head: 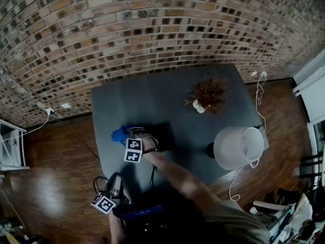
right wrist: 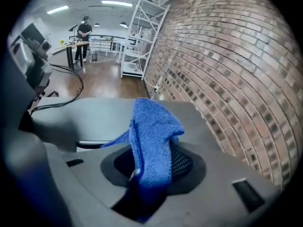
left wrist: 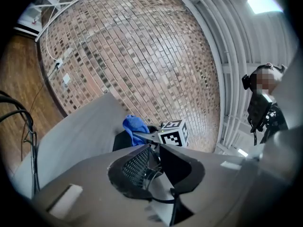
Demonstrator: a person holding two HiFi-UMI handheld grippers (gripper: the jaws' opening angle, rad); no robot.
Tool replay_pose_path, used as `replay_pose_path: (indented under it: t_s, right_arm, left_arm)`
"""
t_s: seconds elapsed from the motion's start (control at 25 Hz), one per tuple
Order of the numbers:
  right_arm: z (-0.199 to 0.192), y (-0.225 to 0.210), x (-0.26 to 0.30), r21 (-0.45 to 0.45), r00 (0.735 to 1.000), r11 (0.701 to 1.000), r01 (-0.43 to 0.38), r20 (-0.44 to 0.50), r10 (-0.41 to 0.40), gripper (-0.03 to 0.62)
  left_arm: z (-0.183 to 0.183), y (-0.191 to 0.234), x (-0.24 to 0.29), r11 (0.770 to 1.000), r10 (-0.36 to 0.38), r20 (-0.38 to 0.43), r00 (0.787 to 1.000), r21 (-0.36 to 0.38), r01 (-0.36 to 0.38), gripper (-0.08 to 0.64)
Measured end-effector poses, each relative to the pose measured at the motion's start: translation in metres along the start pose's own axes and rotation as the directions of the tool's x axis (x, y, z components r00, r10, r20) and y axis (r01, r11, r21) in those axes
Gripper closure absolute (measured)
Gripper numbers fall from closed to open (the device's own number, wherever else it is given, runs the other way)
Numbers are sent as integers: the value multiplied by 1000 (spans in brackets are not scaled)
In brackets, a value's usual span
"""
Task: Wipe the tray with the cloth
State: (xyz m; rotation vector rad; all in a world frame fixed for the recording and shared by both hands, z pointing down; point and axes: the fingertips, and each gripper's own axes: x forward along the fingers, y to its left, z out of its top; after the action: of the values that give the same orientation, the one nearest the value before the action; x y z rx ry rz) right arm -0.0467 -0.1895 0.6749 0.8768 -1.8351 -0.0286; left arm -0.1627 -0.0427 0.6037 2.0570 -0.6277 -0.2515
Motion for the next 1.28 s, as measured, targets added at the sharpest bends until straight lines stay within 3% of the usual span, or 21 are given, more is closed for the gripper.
replay_pose_path:
  t_s: [0.12,0.24,0.32,0.48,0.64,0.76,0.84,0.92,1.0,1.12,1.2,1.28]
  right_arm:
    - [-42,-11,-10,-10,997,999,39,-60,-40,450]
    - [-88,-27,-30,52,994,996,74,-90,-69,449]
    - [-124,-40,-43,81,983,992,93,-164,-79,451]
    - [-167,-56,-63,140,964,987,74,-263,-35,453]
    - [-175,-73,-62,-58,933,993,99,-343,-113,453]
    - [-181,-42,-69,-192,901,980,56,-413,-133,457]
    - [-182,-4,-85,-253,866,966,-43,-492,-91,466]
    - [-179,25,-100,-248,843,957,-153,-538,-5,464]
    - [-168,5,-98,-250,866,963,-98,-499,-41,462]
    - [-167,-59,-73,-278,877,956,90,-432,-208,453]
    - [-181,-64,-62,-273,874,957,95,-437,-212,451]
    - [-190,-43,-72,-292,864,956,40,-470,-179,461]
  left_arm:
    - [-4,-6,5,1000,-7,-30,1000,19,7,505]
    - [-10,-1,10,998,7,-90,996,58,-2,505]
    - [-13,-6,19,996,-5,-127,992,90,17,505]
    - [-17,-23,45,981,-49,-199,979,173,85,505]
    - [-21,-40,87,955,-90,-268,959,249,159,505]
    - [-19,-44,102,945,-105,-285,953,269,184,505]
    - [-17,-44,96,949,-109,-275,955,257,182,505]
    - [-23,-38,83,960,-97,-266,959,229,160,505]
    - [-33,-32,72,972,-83,-264,961,192,137,505]
    - [-48,-33,64,978,-78,-275,958,165,127,505]
    - [-50,-37,61,978,-77,-268,960,168,126,505]
    - [-43,-38,58,979,-75,-243,967,168,118,505]
